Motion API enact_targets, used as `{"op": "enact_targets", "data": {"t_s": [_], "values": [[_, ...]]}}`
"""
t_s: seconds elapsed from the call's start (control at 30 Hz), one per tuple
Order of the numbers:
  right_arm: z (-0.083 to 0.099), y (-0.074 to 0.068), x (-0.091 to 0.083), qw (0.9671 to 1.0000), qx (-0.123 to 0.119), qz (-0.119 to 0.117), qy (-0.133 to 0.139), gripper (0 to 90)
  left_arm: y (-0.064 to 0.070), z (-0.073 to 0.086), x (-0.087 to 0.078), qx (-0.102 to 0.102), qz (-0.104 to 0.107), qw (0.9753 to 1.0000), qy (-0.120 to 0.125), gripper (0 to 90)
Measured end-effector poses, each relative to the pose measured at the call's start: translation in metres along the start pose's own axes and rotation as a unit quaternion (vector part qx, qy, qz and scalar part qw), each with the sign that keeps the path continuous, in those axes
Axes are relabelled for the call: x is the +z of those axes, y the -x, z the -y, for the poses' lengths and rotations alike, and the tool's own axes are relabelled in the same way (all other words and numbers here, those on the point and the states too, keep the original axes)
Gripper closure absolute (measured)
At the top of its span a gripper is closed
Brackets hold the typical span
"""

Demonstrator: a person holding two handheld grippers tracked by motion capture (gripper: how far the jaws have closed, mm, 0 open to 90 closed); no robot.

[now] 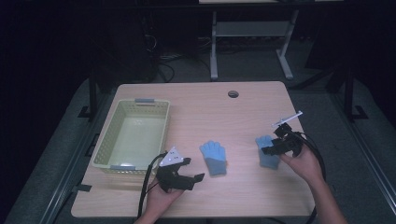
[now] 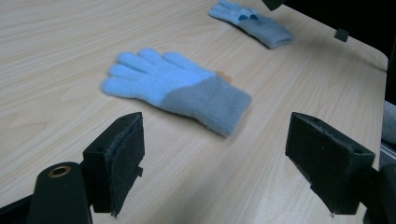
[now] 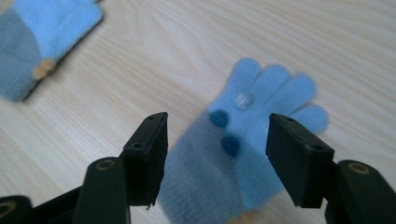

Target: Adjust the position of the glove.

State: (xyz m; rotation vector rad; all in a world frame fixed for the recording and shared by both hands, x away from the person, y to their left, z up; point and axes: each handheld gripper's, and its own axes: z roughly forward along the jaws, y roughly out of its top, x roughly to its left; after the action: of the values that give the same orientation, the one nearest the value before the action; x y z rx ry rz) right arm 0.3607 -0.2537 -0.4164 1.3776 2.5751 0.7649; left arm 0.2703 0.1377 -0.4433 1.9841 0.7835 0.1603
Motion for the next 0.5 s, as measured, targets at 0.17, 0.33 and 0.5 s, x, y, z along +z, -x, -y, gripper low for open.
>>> {"op": "enact_targets", "data": {"t_s": [0.17, 0.33, 0.5], "values": [[0.000, 0.003, 0.008, 0.9998, 0.003, 0.001, -0.019, 42.5, -0.002, 0.000, -0.001, -0.010, 0.001, 0.9999, 0.006, 19.4], [0.000, 0.003, 0.013, 0.9991, 0.005, 0.011, -0.042, 47.3, -0.002, 0.000, -0.003, -0.011, 0.002, 0.9999, 0.012, 19.4], [0.001, 0.006, 0.018, 0.9980, 0.020, 0.020, -0.056, 53.3, -0.004, 0.000, -0.004, -0.013, 0.001, 0.9998, 0.012, 19.5]]}}
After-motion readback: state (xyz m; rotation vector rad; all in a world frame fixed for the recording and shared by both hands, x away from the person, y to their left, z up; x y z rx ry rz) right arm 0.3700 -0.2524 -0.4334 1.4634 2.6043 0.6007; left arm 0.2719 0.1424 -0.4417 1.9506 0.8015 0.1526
